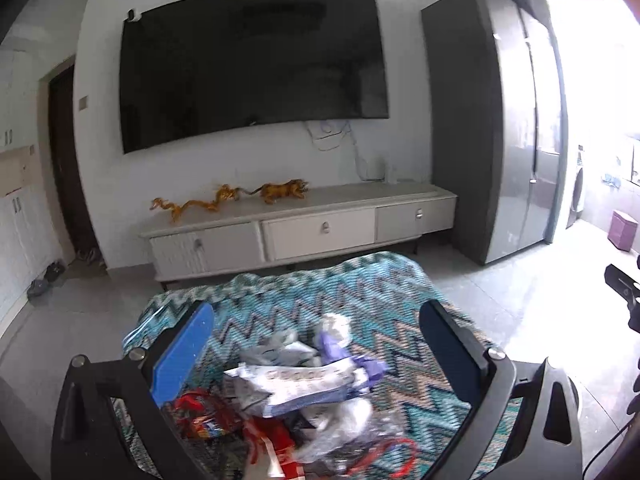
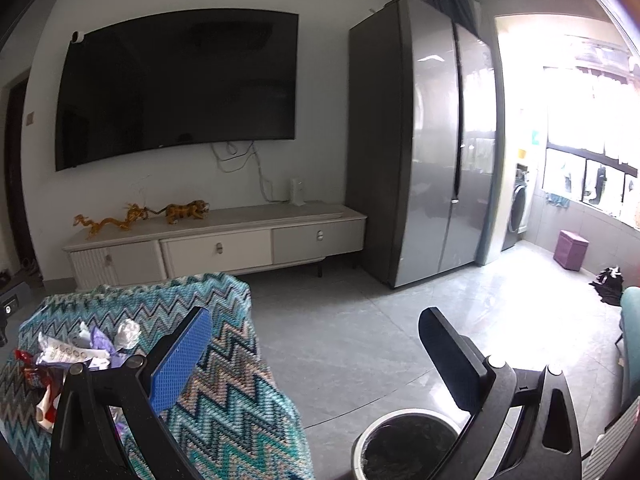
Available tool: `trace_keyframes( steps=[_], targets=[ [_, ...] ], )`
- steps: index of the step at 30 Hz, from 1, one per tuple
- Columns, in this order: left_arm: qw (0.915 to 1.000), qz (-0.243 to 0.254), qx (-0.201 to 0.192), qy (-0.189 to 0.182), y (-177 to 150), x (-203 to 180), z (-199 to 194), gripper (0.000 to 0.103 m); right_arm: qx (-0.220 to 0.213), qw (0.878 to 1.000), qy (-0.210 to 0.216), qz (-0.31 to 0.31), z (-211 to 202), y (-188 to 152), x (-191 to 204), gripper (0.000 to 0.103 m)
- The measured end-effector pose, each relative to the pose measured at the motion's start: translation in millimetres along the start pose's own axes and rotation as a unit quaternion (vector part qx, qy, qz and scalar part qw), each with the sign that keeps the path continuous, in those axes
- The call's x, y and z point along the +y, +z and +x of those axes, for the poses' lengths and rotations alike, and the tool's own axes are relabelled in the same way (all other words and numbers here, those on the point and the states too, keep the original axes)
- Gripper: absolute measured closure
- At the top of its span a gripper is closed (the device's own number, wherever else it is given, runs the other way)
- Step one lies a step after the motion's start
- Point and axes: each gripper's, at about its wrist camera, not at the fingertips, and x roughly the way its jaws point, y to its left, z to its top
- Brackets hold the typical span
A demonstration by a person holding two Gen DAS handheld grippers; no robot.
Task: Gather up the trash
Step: 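Reach both grippers down into the trash pile on the blanket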
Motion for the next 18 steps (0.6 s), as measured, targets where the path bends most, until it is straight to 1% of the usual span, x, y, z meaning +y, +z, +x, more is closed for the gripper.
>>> trace_keyframes(
  steps=[7, 10, 12, 15, 17, 18],
  targets=[
    [0.9978, -0.022, 0.030, 0.055, -17.0, 53.7, 13.0, 0.000, 0.024, 0.998, 0.058, -0.021, 18.0, -5.7, 22.0, 0.000],
    [0.9958, -0.031, 0.046, 0.073, -25.8, 74.7, 16.7, 0.000, 0.037, 0.994, 0.093, -0.031, 24.4, -7.6, 34.2, 0.000],
    [0.9943, -0.037, 0.054, 0.085, -32.1, 87.8, 17.6, 0.000, 0.049, 0.990, 0.124, -0.039, 30.4, -9.3, 45.7, 0.000],
    [0.9915, -0.055, 0.073, 0.093, -43.5, 110.2, 20.2, 0.000, 0.074, 0.979, 0.183, -0.051, 40.2, -13.9, 67.1, 0.000],
    [0.9898, -0.060, 0.085, 0.097, -52.3, 121.2, 21.6, 0.000, 0.100, 0.967, 0.226, -0.059, 48.3, -18.8, 83.3, 0.000],
    [0.9882, -0.065, 0.097, 0.100, -59.4, 127.9, 23.8, 0.000, 0.118, 0.959, 0.251, -0.064, 53.8, -22.4, 93.7, 0.000]
  ],
)
